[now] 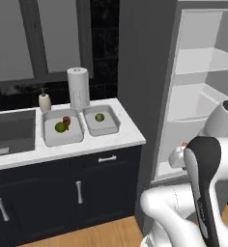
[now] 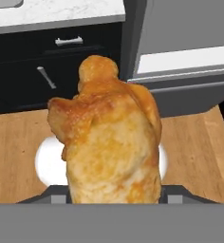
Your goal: Place one lime and one chicken drumstick in each tupperware on the nearby counter, to pack two identical lunches.
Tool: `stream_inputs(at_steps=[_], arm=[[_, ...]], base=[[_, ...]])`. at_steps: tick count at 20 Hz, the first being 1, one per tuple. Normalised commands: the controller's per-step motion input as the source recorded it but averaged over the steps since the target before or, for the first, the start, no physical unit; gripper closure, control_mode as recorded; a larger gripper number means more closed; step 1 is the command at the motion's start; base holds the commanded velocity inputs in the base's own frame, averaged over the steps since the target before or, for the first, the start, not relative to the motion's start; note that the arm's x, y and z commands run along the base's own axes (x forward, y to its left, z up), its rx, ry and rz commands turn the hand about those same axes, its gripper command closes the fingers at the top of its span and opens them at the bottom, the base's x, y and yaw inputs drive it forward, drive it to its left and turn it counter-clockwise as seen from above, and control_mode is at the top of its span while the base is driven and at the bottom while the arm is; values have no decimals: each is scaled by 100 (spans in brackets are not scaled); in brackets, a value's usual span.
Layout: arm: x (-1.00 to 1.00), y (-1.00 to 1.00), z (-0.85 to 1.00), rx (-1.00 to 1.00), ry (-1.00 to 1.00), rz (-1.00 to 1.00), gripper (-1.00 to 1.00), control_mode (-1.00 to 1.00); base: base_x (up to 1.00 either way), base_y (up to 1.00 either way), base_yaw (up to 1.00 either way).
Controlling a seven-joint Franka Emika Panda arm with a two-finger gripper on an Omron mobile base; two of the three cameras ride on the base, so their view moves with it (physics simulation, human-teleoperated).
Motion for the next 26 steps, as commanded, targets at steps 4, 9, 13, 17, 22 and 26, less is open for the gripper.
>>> stream_inputs(at_steps=[4, 9, 13, 17, 22, 26], arm=[[0, 0, 0, 0, 0, 0, 100, 100], [0, 0, 0, 0, 0, 0, 100, 100], [0, 0, 0, 0, 0, 0, 100, 100], [66, -10, -15, -8, 0, -18, 100, -100], [72, -17, -27, -9, 4, -30, 100, -100], [55, -31, -24, -1, 5, -43, 100, -100]], base=[[88, 100, 0], [100, 80, -9], [100, 24, -22], [25, 0, -6], [0, 0, 0], [0, 0, 0]])
